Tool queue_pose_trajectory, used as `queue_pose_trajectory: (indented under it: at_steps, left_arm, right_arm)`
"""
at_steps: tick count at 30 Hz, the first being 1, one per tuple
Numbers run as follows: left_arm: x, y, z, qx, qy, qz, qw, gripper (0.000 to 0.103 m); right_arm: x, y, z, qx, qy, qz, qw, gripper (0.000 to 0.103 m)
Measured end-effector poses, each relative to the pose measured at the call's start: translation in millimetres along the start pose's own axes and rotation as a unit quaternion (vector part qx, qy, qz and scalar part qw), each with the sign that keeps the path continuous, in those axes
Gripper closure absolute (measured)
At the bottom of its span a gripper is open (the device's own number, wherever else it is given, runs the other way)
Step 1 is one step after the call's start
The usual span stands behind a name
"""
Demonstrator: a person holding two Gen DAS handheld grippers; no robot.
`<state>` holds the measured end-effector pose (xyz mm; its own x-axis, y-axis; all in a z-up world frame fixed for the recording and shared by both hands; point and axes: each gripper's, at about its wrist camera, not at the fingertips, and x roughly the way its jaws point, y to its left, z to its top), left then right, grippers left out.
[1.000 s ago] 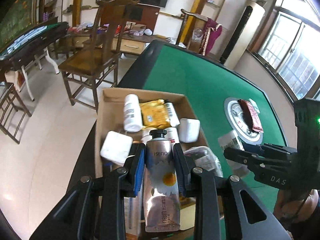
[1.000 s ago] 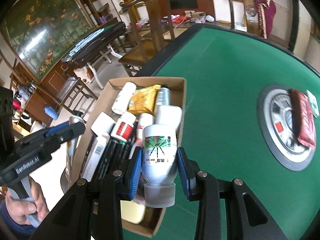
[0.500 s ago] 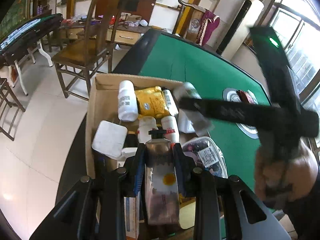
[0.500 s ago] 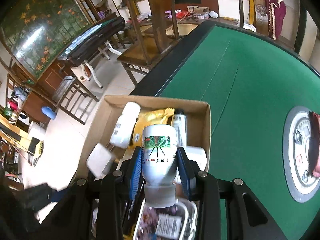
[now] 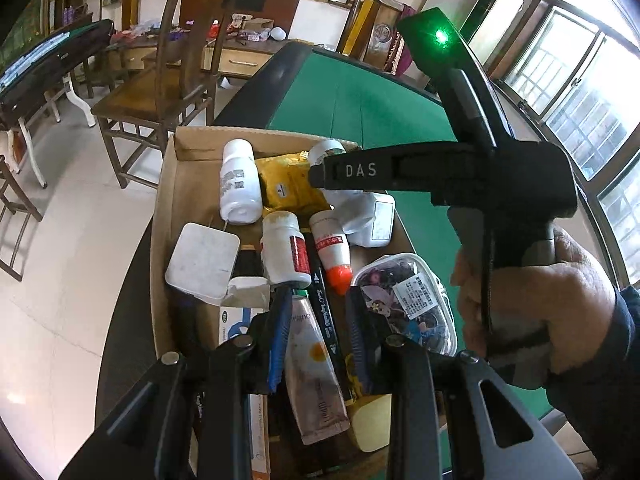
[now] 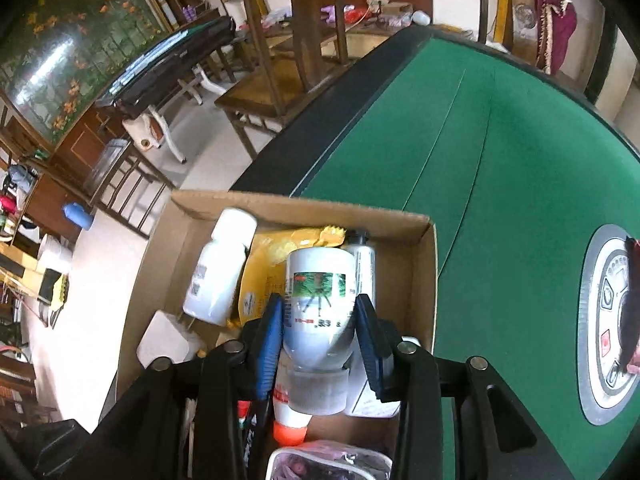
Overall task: Organize objects
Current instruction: 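Lower the tube and bottle into the cardboard tray and open both tools, then move both open tools back over the round tray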
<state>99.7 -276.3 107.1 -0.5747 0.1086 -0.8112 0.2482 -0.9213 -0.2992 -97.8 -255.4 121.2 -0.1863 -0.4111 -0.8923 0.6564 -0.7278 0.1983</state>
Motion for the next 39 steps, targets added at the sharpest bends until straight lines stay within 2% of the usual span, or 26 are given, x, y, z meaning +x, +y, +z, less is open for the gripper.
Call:
queue_pose_trajectory:
  at_steps: [1,3,9,15,19,22,26,27,29,33,35,37,39]
  left_arm:
    - [-0.1,-0.7,0.7,-0.001,0.000,0.000,1.0000,0.076]
    - [0.2,-2.9,3.2,0.000,-0.001,0.000,1.0000,0.076]
    - [-0.1,-23.9,12.9,0.011,-0.007,-0.008,0.9999,0.075]
    - [7.2,-70.2,26.3,0.029,0.004,-0.042,0.9987,0.066]
    - [26.5,-118.3,38.6,0.052,0.024,-0.068,0.9961,0.059]
    - [54.6,-164.6,50.7,0.064,0.055,-0.099,0.9915,0.049]
    - [105.8,-232.0,70.9,0.069,0.095,-0.138,0.9834,0.037]
    - [120.1,-247.3,75.7,0.067,0.106,-0.136,0.9828,0.037]
    - [147.7,-278.9,84.9,0.069,0.122,-0.154,0.9781,0.037]
    - [199.7,-332.6,104.3,0.087,0.145,-0.125,0.9777,0.035]
    - [223.8,-353.5,111.5,0.111,0.148,-0.072,0.9800,0.035]
    - [243.1,-366.6,114.9,0.110,0.154,-0.060,0.9800,0.035]
    - [258.2,-376.3,117.3,0.117,0.154,-0.026,0.9808,0.035]
  right_arm:
    - [-2.2,-2.1,-1.0,0.001,0.001,0.001,1.000,0.047]
    - [-11.0,-5.8,-4.0,0.002,-0.006,0.008,1.000,0.042]
    - [-58.1,-38.1,-26.1,0.037,-0.046,0.027,0.998,0.037]
    - [-120.6,-114.5,-71.0,0.118,-0.092,0.028,0.988,0.035]
    - [-159.2,-179.6,-117.9,0.183,-0.114,-0.013,0.976,0.033]
    - [-182.8,-232.5,-159.5,0.240,-0.124,-0.027,0.962,0.033]
    - [-208.5,-279.4,-205.7,0.278,-0.126,-0.047,0.951,0.033]
    - [-215.2,-291.9,-215.2,0.286,-0.125,-0.051,0.949,0.033]
    - [-228.1,-311.2,-235.3,0.296,-0.126,-0.057,0.945,0.033]
    - [-245.0,-337.0,-260.3,0.303,-0.124,-0.060,0.943,0.033]
    - [-252.3,-349.2,-270.0,0.305,-0.124,-0.062,0.942,0.033]
    - [-258.3,-363.5,-279.8,0.307,-0.122,-0.060,0.942,0.033]
    - [-261.4,-374.0,-285.5,0.309,-0.122,-0.059,0.941,0.033]
